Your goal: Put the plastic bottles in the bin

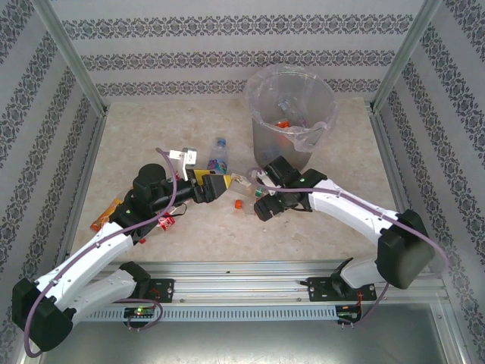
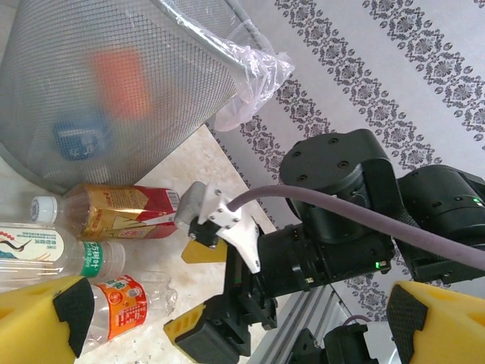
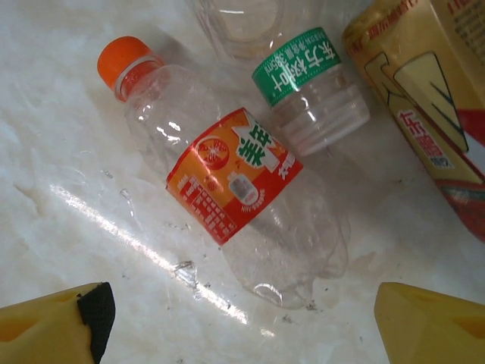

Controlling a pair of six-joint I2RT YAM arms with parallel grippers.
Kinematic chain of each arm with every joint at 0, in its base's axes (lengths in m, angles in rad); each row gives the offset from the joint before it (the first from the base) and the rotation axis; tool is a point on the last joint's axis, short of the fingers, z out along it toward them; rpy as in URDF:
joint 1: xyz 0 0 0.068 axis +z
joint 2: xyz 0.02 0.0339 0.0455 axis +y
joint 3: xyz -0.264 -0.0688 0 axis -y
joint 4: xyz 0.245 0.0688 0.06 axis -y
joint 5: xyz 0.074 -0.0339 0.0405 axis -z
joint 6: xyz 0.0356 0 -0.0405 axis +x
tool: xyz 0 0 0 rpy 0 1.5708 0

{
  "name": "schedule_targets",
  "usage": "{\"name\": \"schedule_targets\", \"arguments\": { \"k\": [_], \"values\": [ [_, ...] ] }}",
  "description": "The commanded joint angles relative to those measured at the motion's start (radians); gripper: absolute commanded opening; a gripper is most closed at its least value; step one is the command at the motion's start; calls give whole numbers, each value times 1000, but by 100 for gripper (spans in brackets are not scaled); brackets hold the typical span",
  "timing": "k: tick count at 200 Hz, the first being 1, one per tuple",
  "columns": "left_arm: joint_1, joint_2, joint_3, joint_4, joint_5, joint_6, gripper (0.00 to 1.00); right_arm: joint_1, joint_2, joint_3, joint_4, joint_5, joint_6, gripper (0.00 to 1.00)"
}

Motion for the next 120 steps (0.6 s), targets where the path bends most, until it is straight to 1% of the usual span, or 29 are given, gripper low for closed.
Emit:
{"name": "schedule_targets", "arguments": {
  "k": [1,30,62,120],
  "values": [
    [-5,-18,-18,17,-13,19,100,18,53,52,-27,55,-43,87],
    [-5,-19,-24,22,-18,21,100,39,112,81,-41,77,-50,86],
    [-5,-20,-46,55,-20,3,100,50,171,94,-19,79,-45,86],
    [-5,-40,-47,38,-31,9,100,70,251,90,14,105,-45,87]
  ]
}}
